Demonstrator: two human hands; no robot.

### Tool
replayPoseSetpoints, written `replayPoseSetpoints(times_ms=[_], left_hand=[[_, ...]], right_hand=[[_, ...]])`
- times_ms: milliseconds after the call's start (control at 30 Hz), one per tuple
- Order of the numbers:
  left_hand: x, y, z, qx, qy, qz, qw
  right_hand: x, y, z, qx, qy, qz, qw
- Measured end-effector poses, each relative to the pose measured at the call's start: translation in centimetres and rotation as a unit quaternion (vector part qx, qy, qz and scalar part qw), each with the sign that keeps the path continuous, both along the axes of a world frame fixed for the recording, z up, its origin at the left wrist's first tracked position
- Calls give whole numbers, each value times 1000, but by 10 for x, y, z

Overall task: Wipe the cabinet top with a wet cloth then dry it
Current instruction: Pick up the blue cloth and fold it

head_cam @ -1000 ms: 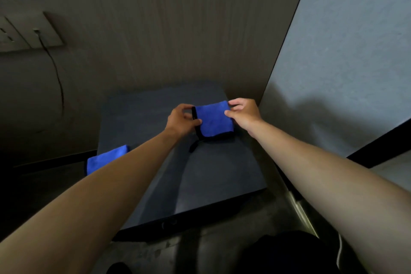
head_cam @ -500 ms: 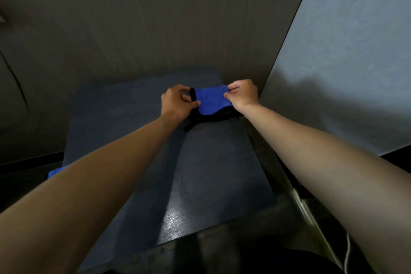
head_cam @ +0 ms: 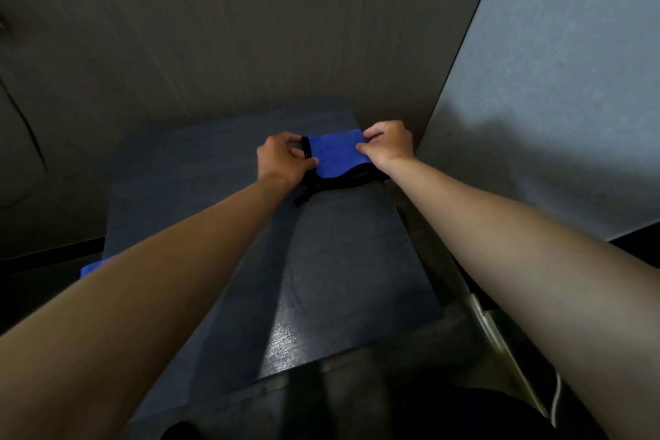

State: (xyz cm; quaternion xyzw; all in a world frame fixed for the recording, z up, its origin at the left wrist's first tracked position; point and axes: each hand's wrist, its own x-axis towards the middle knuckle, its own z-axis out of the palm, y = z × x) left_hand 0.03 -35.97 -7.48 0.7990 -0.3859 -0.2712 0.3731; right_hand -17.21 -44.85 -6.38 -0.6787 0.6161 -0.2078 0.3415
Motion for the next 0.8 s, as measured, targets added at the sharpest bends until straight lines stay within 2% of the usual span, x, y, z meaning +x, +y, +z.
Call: replayPoseSetpoints(times_ms=[233, 400, 800], left_hand=[[9, 16, 31, -13, 10, 18, 1000], [17, 41, 67, -34, -18, 20, 999], [53, 147, 143, -31, -63, 22, 997]], right_hand=[[3, 15, 31, -51, 24, 2, 998], [22, 42, 62, -27, -2, 27, 999], [96, 147, 120, -42, -22, 139, 989]])
